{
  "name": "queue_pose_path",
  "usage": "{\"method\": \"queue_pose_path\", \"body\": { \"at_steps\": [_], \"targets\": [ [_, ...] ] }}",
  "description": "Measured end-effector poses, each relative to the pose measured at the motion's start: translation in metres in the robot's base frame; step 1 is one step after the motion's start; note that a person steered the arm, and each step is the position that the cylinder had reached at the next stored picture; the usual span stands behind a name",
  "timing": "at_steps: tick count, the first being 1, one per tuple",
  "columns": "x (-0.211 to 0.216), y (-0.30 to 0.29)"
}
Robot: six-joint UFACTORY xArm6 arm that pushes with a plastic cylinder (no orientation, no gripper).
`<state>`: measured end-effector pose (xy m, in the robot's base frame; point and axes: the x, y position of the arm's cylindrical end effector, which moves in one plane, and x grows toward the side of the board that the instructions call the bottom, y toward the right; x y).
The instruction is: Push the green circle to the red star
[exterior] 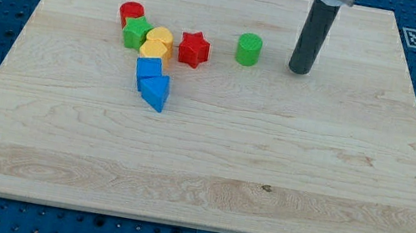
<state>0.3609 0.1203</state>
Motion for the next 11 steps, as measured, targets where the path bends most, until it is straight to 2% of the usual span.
{"method": "queue_pose_path", "body": {
  "at_steps": [1,4,7,11],
  "targets": [
    [-0.013,0.000],
    [-0.013,-0.021],
    [-0.012,-0.085],
    [0.007,-0.100]
  ]
}}
